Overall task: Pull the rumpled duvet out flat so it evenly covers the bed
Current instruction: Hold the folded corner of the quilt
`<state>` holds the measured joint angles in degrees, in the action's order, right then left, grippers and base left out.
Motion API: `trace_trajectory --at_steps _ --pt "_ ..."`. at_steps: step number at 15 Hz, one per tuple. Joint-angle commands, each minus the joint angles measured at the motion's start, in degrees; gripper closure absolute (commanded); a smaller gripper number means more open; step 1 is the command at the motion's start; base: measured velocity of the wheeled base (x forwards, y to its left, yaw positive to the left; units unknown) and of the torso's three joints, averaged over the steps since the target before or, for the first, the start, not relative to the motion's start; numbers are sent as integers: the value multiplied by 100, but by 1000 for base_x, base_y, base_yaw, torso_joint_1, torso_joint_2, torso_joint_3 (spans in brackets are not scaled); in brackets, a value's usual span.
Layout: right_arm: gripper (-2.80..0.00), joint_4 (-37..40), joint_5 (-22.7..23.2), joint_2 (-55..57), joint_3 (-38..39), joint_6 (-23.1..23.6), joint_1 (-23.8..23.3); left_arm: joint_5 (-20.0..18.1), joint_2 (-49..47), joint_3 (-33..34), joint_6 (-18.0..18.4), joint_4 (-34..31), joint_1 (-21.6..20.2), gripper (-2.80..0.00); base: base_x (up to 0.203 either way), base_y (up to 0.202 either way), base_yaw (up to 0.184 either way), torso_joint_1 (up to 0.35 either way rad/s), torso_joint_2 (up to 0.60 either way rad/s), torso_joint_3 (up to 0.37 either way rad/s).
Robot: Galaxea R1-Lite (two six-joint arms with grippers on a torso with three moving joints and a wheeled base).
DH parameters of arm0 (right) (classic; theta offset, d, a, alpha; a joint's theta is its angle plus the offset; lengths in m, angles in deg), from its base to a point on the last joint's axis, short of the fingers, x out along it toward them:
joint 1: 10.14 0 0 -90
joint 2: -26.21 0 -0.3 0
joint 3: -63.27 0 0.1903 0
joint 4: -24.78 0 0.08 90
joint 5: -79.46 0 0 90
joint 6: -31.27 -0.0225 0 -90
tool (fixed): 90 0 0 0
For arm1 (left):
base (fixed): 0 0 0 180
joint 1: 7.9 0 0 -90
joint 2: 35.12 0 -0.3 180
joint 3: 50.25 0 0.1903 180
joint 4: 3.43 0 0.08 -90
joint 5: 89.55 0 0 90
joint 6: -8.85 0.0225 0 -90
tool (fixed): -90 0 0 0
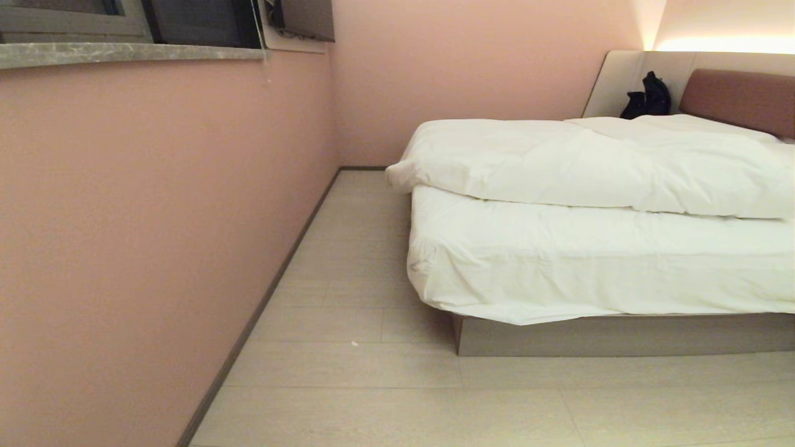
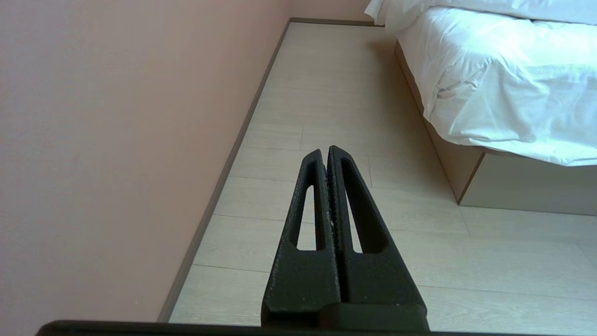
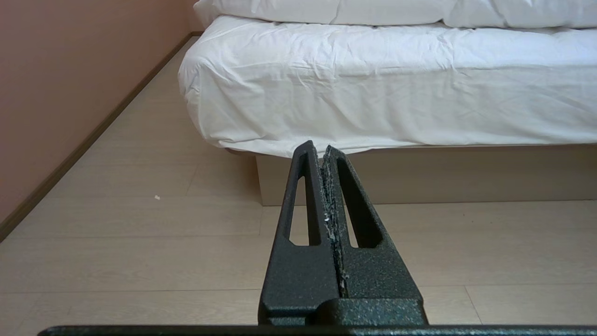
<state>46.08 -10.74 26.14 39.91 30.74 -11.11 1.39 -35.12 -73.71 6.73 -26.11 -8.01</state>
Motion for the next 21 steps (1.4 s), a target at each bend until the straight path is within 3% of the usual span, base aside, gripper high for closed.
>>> trace_trajectory --at_steps 1,21 --pt "0 -5 2 7 0 0 0 3 0 1 -8 2 -1 0 0 0 0 0 0 0" --pt "0 -5 2 7 0 0 0 3 0 1 10 2 -6 0 0 0 0 0 0 0"
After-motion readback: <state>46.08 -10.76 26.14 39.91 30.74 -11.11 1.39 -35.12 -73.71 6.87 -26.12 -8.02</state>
